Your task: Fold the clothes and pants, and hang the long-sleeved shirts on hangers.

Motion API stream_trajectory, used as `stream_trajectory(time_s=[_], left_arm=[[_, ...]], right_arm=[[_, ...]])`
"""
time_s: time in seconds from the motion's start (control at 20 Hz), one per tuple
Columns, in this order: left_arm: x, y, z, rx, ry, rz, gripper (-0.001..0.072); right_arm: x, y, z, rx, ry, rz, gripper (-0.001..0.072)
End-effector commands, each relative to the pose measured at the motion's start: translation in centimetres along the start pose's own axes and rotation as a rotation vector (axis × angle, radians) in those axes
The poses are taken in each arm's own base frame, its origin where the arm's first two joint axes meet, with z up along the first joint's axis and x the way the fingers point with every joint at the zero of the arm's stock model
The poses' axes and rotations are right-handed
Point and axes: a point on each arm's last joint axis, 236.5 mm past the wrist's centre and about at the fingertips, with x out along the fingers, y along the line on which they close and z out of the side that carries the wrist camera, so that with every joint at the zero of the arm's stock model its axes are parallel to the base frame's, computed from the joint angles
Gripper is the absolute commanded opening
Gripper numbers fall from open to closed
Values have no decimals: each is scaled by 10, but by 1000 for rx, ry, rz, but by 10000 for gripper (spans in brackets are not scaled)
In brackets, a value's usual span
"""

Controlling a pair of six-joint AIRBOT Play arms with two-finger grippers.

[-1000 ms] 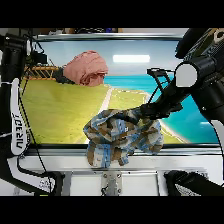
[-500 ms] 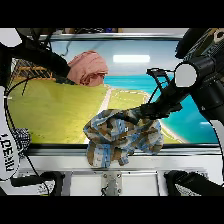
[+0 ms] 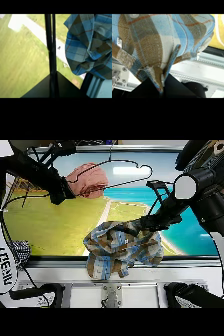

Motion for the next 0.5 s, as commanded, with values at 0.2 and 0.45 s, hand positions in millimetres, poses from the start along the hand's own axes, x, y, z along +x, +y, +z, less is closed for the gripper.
stream_trajectory(time_s=[0.2,0.45], left_arm=[[-28,12,-5,102,-166,-35,12],[-33,19,-19,114,-182,-29,11]], right_arm=[[3,0,1,1,9,-2,22],[0,9,-1,-75,5,37,22]])
